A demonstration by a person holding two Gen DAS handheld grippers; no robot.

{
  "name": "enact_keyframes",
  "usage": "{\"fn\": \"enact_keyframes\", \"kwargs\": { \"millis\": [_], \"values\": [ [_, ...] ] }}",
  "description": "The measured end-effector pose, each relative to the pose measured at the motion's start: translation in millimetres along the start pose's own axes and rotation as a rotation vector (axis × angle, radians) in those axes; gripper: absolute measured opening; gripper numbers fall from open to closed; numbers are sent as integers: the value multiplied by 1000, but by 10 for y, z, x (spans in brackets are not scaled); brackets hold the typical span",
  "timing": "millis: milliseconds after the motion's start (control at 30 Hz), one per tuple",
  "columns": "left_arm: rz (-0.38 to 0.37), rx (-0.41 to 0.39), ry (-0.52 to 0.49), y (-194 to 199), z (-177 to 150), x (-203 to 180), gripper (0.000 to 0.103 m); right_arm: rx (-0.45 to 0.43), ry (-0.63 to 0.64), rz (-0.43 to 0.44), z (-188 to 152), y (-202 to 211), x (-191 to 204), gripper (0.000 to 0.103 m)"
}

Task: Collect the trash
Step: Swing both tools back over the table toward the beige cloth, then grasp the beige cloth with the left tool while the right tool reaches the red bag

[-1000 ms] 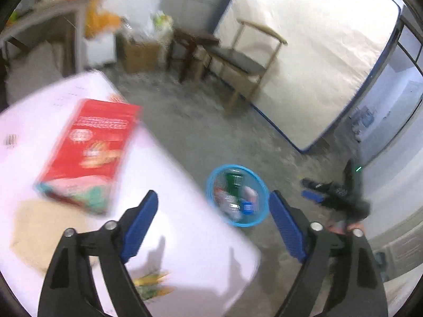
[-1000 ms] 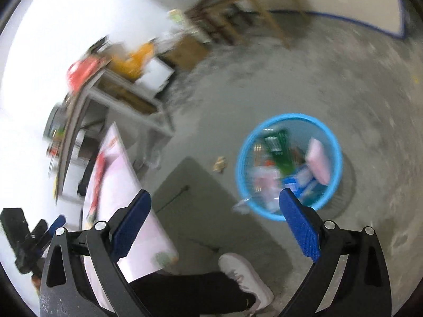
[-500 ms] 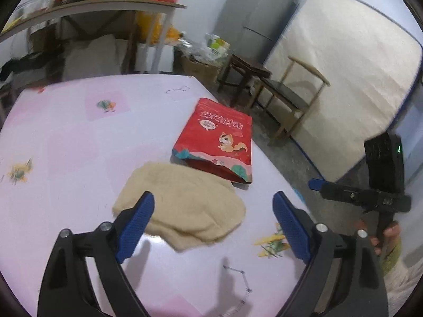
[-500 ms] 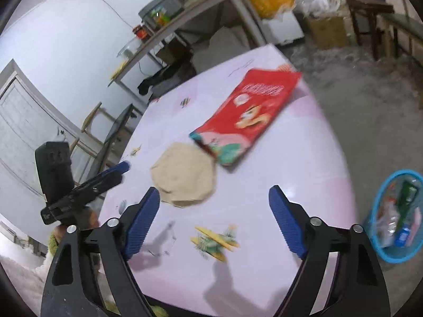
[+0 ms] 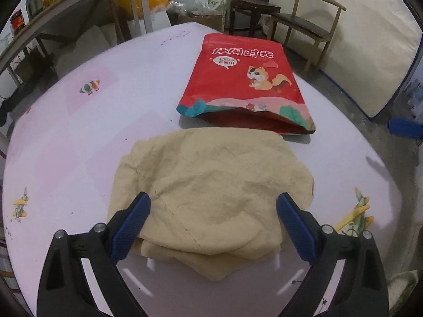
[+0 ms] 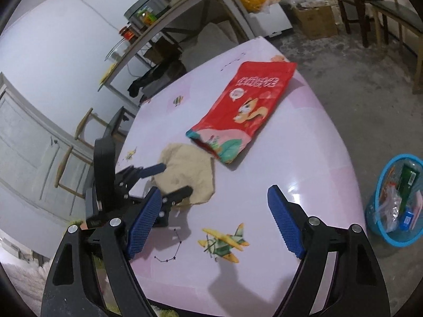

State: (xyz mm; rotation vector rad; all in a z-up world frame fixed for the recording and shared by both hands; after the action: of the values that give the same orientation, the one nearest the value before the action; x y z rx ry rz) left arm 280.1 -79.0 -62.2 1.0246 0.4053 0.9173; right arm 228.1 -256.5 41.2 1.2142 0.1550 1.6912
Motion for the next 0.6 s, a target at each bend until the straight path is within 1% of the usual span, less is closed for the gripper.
{"fn": "enact_keyframes", "kwargs": {
  "millis": [100,200,267,300,367,400,467,500,567,600],
  "values": [
    [18,-11,17,11,-36,-10,93,1,-38,31,123,-44,-104,78],
    [31,-15,33,58,-42,7,87,21,-79,22,251,-199,-214,78],
    [41,-15,46,84,-55,37,78,36,-99,4,335,-327,-272,78],
    [46,-13,53,83,-42,46,76,44,-112,-20,391,-428,-307,78],
    [57,-12,63,101,-43,78,66,54,-124,-44,460,-558,-348,75],
    [61,-12,67,110,-48,93,63,56,-128,-54,488,-609,-363,75],
    [67,-13,73,116,-44,109,54,60,-136,-75,540,-707,-381,72],
    [72,-14,78,122,-48,126,51,64,-136,-89,569,-770,-383,72],
    [80,-16,86,134,-63,154,38,59,-126,-125,603,-831,-375,69],
    [84,-17,90,141,-75,168,35,54,-106,-155,634,-875,-347,67]
  ]
}}
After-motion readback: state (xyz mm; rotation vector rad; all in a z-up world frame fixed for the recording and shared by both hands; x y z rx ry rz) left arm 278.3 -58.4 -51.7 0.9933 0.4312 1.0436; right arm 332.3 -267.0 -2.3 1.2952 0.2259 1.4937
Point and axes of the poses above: each gripper's, at about its wrist camera, not at the fingertips, and y roughly against the way its jaws point, x to its left, z to its top, the point moved 1 cm from there along -y, roughly the way its jaws point, and after that the axes turned 8 degrees about z, right-handed, at the moved point
